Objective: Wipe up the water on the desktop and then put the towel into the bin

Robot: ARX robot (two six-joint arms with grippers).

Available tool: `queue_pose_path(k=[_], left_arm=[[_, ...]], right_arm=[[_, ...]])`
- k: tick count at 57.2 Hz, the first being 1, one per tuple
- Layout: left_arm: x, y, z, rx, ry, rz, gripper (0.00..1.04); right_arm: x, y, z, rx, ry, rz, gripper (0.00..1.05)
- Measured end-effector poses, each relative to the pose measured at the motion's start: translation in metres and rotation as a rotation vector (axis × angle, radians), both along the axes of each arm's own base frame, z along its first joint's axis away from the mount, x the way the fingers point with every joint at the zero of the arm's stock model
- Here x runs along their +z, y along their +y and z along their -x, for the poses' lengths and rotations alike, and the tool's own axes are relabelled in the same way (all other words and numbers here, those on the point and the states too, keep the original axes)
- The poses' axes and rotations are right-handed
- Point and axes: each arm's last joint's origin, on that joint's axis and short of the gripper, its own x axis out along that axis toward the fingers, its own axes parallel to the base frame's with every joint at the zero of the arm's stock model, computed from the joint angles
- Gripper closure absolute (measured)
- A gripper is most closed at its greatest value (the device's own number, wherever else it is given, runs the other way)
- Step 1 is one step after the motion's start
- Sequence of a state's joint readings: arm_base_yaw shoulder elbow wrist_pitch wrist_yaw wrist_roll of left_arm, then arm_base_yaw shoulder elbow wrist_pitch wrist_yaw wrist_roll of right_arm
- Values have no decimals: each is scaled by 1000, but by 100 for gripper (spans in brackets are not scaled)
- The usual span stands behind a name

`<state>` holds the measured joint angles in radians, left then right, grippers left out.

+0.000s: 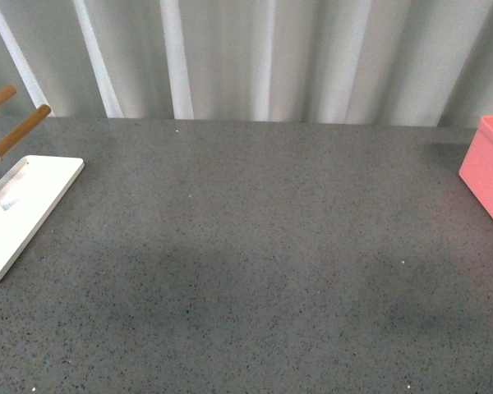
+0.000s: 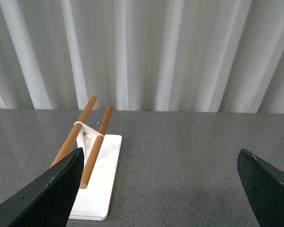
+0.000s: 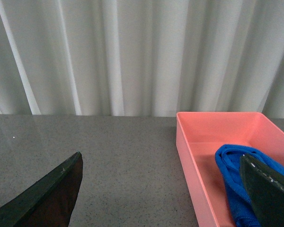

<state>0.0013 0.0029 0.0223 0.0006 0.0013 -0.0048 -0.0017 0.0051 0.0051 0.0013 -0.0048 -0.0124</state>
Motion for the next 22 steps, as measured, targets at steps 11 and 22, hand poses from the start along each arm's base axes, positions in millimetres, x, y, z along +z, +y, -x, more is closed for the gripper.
queue_pose_path(k=[11, 22], left_arm=[[0, 0, 0, 0, 0, 0, 7], [0, 0, 0, 0, 0, 0, 7]], right_arm=[[0, 0, 0, 0, 0, 0, 7], [0, 0, 0, 0, 0, 0, 7]])
